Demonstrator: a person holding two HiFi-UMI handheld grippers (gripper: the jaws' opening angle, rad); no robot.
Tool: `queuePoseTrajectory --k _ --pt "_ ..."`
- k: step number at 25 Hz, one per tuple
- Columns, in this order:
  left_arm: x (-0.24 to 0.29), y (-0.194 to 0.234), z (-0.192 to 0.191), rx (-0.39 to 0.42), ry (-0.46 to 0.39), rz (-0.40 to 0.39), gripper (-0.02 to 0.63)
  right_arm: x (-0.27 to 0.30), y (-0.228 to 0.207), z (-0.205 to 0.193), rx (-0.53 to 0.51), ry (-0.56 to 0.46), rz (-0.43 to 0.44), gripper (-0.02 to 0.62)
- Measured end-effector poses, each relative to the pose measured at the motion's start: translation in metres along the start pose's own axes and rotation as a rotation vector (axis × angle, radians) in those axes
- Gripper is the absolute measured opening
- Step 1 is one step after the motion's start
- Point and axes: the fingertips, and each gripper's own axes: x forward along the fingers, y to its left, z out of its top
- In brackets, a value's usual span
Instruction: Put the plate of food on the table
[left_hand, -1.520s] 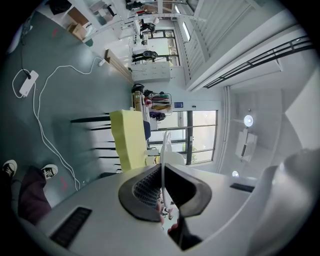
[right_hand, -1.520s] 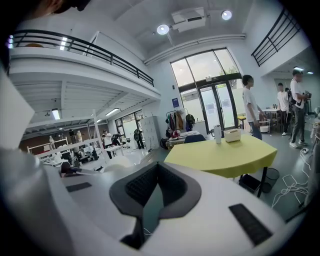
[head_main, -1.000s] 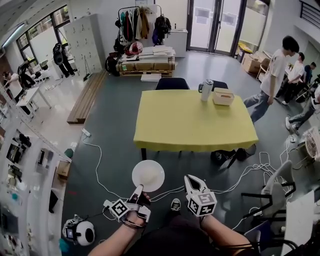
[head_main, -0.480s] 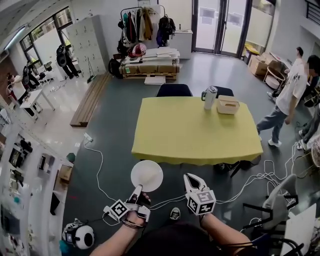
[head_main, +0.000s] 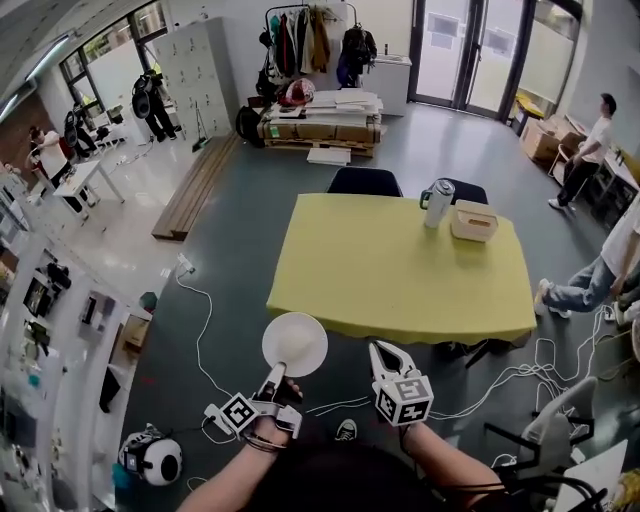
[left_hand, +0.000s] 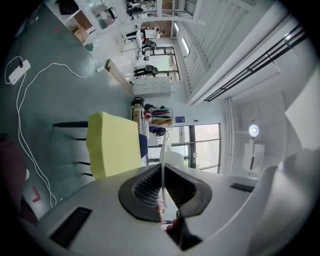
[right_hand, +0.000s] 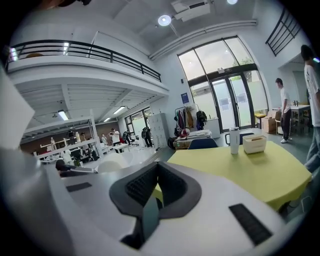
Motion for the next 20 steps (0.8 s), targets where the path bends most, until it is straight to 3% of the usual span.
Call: queuePoseTrajectory --k 10,20 --pt "0.057 0.014 0.033 0.023 -0.002 0.037 0.017 0.061 -0.020 0.013 0.010 0.014 0.017 0.012" --pt "0.173 0.013 0.094 0.003 0.084 0.007 0.017 0.169 -0.049 0.057 0.010 0.002 -0.034 0.012"
